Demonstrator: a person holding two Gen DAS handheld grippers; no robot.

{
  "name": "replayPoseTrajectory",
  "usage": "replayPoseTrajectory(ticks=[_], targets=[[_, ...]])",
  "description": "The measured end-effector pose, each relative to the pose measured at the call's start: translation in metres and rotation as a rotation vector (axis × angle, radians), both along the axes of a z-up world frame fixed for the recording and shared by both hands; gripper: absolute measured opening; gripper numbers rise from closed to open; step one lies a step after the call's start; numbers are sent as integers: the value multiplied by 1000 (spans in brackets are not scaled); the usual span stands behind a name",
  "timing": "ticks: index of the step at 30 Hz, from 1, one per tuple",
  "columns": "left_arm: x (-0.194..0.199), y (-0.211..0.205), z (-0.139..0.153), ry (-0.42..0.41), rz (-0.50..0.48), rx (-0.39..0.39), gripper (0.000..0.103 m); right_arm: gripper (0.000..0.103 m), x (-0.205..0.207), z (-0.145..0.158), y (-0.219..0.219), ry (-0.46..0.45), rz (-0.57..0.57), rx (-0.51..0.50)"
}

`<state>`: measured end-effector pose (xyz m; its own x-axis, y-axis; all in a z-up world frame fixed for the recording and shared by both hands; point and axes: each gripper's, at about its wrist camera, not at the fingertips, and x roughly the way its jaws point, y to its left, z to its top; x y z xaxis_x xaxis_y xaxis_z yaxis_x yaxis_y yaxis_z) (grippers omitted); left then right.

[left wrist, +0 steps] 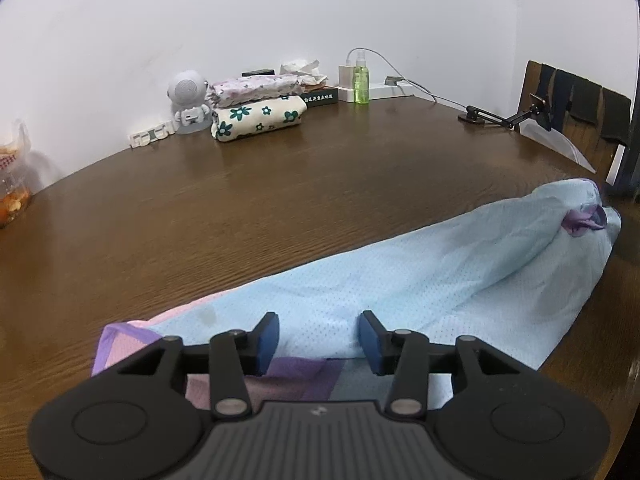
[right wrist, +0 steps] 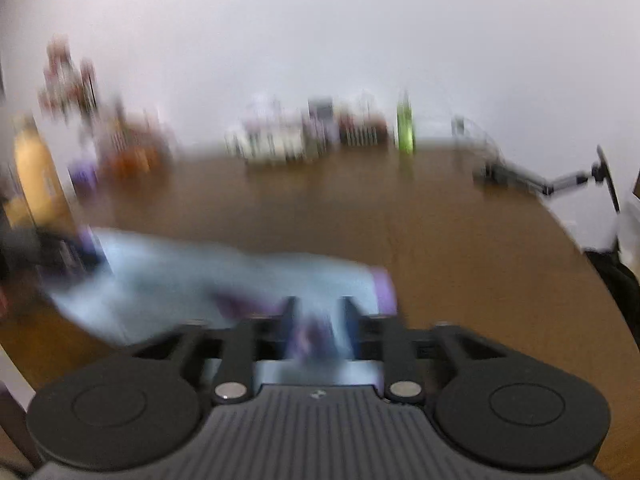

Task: Fold clothes
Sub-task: 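Fold the garment lengthwise with the left tool toward the right tool's end, then grasp the strip's purple-trimmed end with the right tool and fold it toward the left tool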

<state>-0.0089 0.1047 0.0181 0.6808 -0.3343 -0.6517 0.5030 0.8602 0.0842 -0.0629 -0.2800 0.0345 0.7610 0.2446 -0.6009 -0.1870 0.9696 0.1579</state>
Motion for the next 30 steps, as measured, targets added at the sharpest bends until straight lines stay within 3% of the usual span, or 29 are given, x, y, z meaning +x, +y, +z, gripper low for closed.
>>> replayPoseTrajectory(ticks=[4, 6, 8, 13, 15, 17, 20, 25, 30], targets=[[-1, 1, -1, -2, 10, -15, 43, 49, 20, 0, -15, 53, -25, 90], [1, 1, -2, 2, 14, -23, 45, 37, 30, -1, -22, 80, -38, 135], [0, 3, -2, -4, 16, -24, 47, 11, 40, -1, -29, 106, -51, 180], [5, 9, -3, 15, 28, -44, 53, 8, 47, -9, -31, 52, -101, 131], [6, 9, -2, 13, 38, -38, 55, 12, 47, -10, -30, 29, -122, 94], [1, 10, 2, -12, 47, 6, 55, 47, 42, -4, -25, 20, -142, 28], [-10, 27, 12, -53, 110, 10, 55, 57, 20, 11, -18, -27, -165, -40], [-14, 61, 17, -43, 223, -54, 54, 61, 4, 4, -4, 21, -203, 50], [-16, 66, 15, -27, 227, -64, 54, 50, 2, -11, 12, -10, -237, -69]])
